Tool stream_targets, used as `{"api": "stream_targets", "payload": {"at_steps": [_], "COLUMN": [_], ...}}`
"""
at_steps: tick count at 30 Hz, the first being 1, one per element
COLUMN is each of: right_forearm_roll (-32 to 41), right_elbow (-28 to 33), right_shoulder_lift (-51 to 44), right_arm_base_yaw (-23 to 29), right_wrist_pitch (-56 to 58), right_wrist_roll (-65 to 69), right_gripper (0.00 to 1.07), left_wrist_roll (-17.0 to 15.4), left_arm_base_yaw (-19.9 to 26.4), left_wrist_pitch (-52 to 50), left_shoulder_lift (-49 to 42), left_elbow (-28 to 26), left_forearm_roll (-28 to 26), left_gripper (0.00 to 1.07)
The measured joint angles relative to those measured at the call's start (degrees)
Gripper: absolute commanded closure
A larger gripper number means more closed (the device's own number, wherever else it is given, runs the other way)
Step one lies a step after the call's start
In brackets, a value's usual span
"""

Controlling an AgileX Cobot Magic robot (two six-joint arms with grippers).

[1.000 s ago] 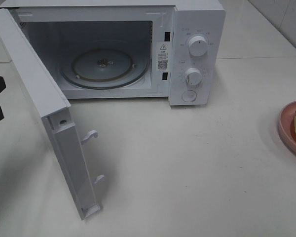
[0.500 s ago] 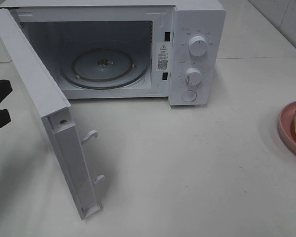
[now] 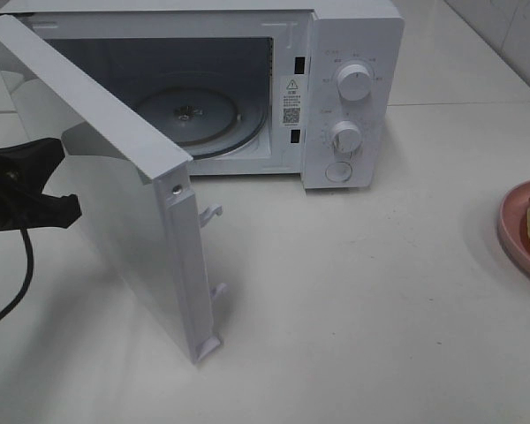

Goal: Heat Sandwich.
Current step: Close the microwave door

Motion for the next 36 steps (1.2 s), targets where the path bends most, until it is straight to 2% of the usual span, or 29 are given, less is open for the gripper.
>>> {"api": "stream_targets", "payload": {"at_steps": [2,3,4,6,7,8,11,12,13,16,17,20,21,25,27,28,29,30,31,32,36], "right_forearm_roll": [0.0,0.0,0.0,0.0,0.0,0.0,0.0,0.0,0.0,0.0,0.0,0.0,0.0,0.0,0.0,0.0,0.0,0.0,0.0,0.0,0.0], "right_elbow": [0.0,0.0,0.0,0.0,0.0,0.0,0.0,0.0,0.0,0.0,0.0,0.0,0.0,0.0,0.0,0.0,0.0,0.0,0.0,0.0,0.0], "right_shoulder_lift": [0.0,0.0,0.0,0.0,0.0,0.0,0.0,0.0,0.0,0.0,0.0,0.0,0.0,0.0,0.0,0.0,0.0,0.0,0.0,0.0,0.0], "right_arm_base_yaw": [0.0,0.0,0.0,0.0,0.0,0.0,0.0,0.0,0.0,0.0,0.0,0.0,0.0,0.0,0.0,0.0,0.0,0.0,0.0,0.0,0.0], "right_wrist_pitch": [0.0,0.0,0.0,0.0,0.0,0.0,0.0,0.0,0.0,0.0,0.0,0.0,0.0,0.0,0.0,0.0,0.0,0.0,0.0,0.0,0.0], "right_wrist_roll": [0.0,0.0,0.0,0.0,0.0,0.0,0.0,0.0,0.0,0.0,0.0,0.0,0.0,0.0,0.0,0.0,0.0,0.0,0.0,0.0,0.0], "right_gripper": [0.4,0.4,0.4,0.4,0.4,0.4,0.4,0.4,0.4,0.4,0.4,0.4,0.4,0.4,0.4,0.4,0.4,0.4,0.4,0.4,0.4], "left_wrist_roll": [1.1,1.5,1.5,2.9,5.4,5.4,9.2,11.9,11.9,15.3,17.5,19.3,20.9,23.4,27.4,27.4,28.9,32.7,34.5,34.5,39.6], "left_arm_base_yaw": [-3.1,-5.8,-5.8,-8.9,-11.5,-11.5,-15.0,-17.2,-17.2,-20.1,-22.1,-23.8,-25.5,-27.9,-30.2,-30.2,-30.7,-31.9,-32.4,-32.4,-34.1], "left_wrist_pitch": [0.0,0.0,0.0,0.1,0.7,0.7,2.1,3.6,3.6,4.8,5.3,5.7,5.8,5.8,5.8,5.8,5.8,5.8,5.8,5.8,5.8], "left_shoulder_lift": [0.1,0.1,0.1,0.1,0.2,0.2,0.8,1.8,1.8,4.0,5.7,7.3,9.1,11.5,13.8,13.8,14.6,16.1,16.7,16.7,19.9], "left_elbow": [-0.6,-1.7,-1.7,-3.1,-4.8,-4.8,-8.0,-10.7,-10.7,-14.3,-17.0,-19.7,-22.1,-25.8,-29.9,-29.9,-31.4,-34.4,-35.6,-35.6,-42.6], "left_forearm_roll": [-4.0,-8.7,-8.7,-13.3,-17.4,-17.4,-23.1,-27.0,-27.0,-31.5,-34.4,-36.6,-39.2,-44.2,-50.2,-50.2,-52.3,-55.9,-57.4,-57.4,-63.5], "left_gripper": [1.07,1.07,1.07,1.07,1.07,1.07,1.07,1.07,1.07,1.07,1.07,1.07,1.07,1.07,1.07,1.07,1.07,1.07,1.07,1.07,1.07]}}
